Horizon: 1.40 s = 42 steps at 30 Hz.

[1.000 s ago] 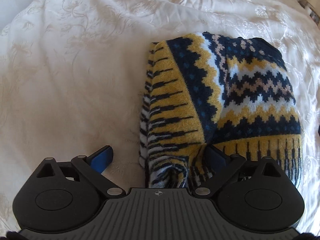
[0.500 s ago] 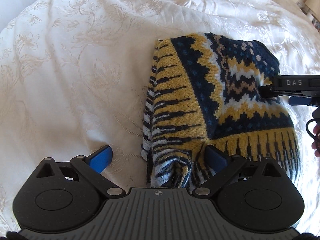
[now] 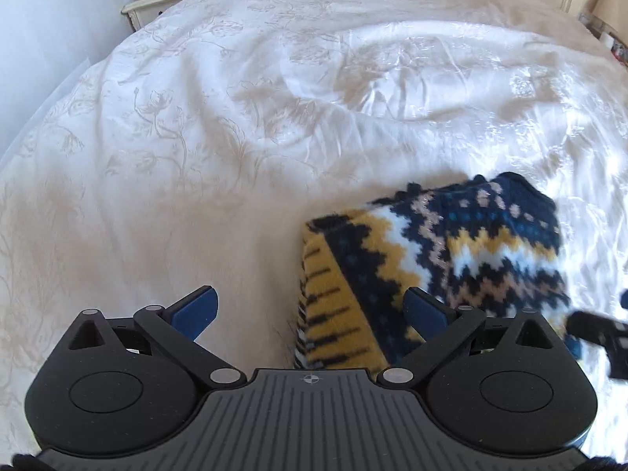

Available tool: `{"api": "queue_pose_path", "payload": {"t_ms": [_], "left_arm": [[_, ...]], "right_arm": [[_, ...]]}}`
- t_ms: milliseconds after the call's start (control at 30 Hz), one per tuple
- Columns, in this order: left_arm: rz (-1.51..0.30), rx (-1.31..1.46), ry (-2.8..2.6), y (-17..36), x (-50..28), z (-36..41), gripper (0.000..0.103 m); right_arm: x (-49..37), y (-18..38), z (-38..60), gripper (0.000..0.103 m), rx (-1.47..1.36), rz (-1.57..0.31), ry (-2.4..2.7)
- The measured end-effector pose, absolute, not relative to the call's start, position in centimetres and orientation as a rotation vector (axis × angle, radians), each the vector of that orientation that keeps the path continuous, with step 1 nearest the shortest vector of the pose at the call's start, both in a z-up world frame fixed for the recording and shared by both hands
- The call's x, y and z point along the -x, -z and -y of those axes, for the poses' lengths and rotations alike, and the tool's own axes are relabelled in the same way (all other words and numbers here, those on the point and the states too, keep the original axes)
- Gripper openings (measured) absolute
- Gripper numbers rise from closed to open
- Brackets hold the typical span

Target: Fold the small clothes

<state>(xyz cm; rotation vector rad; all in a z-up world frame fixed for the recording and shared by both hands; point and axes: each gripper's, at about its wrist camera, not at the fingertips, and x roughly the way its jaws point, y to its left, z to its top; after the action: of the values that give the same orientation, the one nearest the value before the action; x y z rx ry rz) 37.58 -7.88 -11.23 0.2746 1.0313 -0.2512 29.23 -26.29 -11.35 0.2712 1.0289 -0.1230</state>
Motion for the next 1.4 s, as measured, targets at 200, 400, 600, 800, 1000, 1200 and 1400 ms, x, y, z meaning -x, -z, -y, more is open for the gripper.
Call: {"api": "queue_pose_path", "payload": {"t_ms": [200,400,600,800,1000,1200,1400], "left_arm": [[-1.134,-0.331,0.197,15.0,-40.4,7.1,0.103],[-1.092,-0.335,0.210,11.7,-38.1,6.5,0.103],[-1.141,-0.291,0.263,8.7,-32.9,4.4,0.103],[-1.170,-0.228,0.264,7.3,-27.1,2.2,0.103],[-1.149,-0.227,0.268,5.4,-22.3,1.5,0.103],[-1.093,-0.232,0.228,2.7,-18.6,1.4,0.102],[-1.054,-0.226,0.186,0.3,-14.7,2.2,0.101]], "right_arm": [[-27.3,14.2,24.1,0.102,-0.312,-1.132,0.135],[-25.9,13.2,24.3,0.102,-0.386,-1.125,0.177],[-23.6,9.3,23.8,0.102,-0.339,-1.063,0.184],[-20.4,7.2,22.1,0.102,-0.284,-1.110,0.222],[-17.3,5.2,19.9,0.102,-0.215,-1.128,0.242],[-14.2,2.4,19.1,0.102,-0.191,-1.084,0.212],[-10.9,-0.1,19.3,0.102,-0.210,-1.039,0.200]]}}
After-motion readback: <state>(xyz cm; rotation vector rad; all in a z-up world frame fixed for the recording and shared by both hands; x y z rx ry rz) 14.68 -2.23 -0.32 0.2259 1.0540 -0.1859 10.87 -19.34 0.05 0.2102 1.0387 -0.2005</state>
